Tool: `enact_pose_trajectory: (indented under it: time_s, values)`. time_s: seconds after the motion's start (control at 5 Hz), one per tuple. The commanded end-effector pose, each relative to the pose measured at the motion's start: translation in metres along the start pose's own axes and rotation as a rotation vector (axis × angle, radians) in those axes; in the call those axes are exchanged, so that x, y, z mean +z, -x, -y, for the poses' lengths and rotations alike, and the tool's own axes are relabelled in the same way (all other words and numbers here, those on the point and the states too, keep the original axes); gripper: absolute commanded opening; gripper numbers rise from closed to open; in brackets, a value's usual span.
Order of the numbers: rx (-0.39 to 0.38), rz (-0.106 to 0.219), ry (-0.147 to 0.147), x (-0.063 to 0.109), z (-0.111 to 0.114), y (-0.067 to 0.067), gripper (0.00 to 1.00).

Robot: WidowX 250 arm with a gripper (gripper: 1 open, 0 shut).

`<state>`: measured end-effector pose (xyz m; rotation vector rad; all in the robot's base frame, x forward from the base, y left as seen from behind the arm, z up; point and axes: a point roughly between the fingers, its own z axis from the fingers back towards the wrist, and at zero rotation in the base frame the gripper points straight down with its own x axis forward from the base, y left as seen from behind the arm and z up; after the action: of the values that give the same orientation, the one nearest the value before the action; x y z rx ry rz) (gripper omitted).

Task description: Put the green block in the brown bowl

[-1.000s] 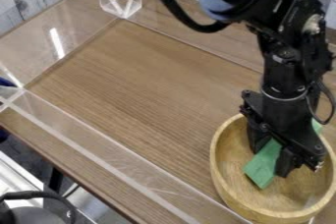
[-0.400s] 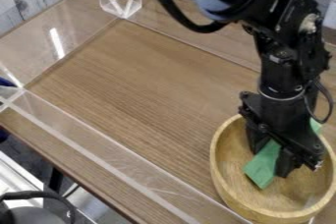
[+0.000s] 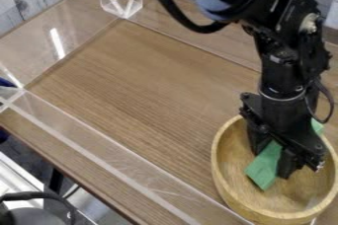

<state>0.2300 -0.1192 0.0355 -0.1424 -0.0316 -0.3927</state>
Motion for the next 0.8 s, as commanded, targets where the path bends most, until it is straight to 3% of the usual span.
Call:
enact_pose_trajectory:
  time_s: [0.0, 0.6]
  values:
    - [0.010, -0.041, 0.005, -0.0077, -0.0024, 0.0076, 0.00]
    - [0.010, -0.047, 0.019, -0.0074, -0.0024, 0.0073, 0.00]
